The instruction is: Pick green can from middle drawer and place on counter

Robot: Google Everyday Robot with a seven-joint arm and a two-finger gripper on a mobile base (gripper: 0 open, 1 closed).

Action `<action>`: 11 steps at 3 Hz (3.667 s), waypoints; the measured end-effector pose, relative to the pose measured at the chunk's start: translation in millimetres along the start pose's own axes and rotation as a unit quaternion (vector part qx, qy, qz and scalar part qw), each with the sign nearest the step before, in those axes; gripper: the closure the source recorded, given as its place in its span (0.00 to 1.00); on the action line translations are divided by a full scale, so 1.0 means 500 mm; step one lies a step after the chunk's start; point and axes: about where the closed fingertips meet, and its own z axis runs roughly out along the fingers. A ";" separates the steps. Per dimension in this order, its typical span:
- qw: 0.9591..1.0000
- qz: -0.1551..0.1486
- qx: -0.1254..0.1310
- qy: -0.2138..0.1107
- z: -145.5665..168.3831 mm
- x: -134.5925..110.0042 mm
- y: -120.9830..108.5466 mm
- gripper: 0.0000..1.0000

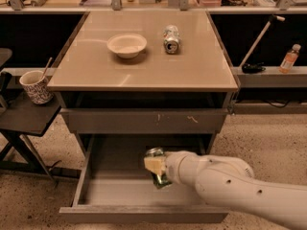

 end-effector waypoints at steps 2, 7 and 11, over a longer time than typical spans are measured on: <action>1.000 0.010 0.012 -0.006 -0.033 -0.007 -0.019 1.00; 0.970 0.127 0.084 -0.188 -0.485 -0.474 -0.245 1.00; 0.932 0.154 0.092 -0.314 -0.382 -0.796 -0.398 1.00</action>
Offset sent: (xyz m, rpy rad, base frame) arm -0.0020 -0.0143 0.0124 -0.0012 -0.0035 -0.0303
